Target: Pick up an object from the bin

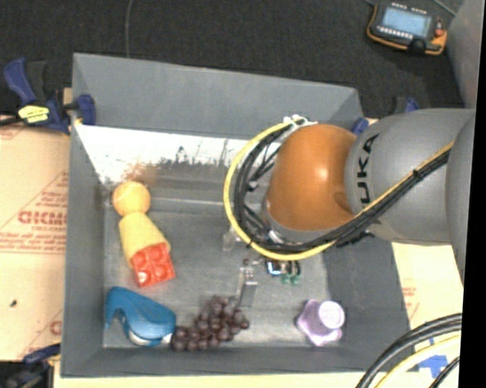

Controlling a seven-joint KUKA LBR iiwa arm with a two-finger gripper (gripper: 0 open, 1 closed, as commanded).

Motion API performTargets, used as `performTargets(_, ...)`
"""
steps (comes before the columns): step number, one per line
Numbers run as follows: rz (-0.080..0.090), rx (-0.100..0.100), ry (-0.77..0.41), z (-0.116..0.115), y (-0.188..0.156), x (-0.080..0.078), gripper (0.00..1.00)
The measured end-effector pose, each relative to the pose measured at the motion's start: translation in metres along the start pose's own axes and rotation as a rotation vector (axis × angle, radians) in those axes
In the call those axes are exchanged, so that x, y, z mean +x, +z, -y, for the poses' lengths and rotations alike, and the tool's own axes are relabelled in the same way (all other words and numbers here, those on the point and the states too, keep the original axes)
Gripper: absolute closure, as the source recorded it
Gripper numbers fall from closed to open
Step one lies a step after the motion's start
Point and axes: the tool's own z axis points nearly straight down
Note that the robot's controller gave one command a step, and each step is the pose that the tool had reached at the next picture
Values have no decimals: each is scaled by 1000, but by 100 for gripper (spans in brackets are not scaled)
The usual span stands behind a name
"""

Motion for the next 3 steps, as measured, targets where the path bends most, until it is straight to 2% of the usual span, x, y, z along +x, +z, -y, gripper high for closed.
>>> performTargets(1, 8, -1, 3, 0, -5, -2, 0)
performTargets(2, 5, 3, -568, -32, 82, 45, 0)
performTargets(3, 10, 0, -280, -32, 4, 59, 0)
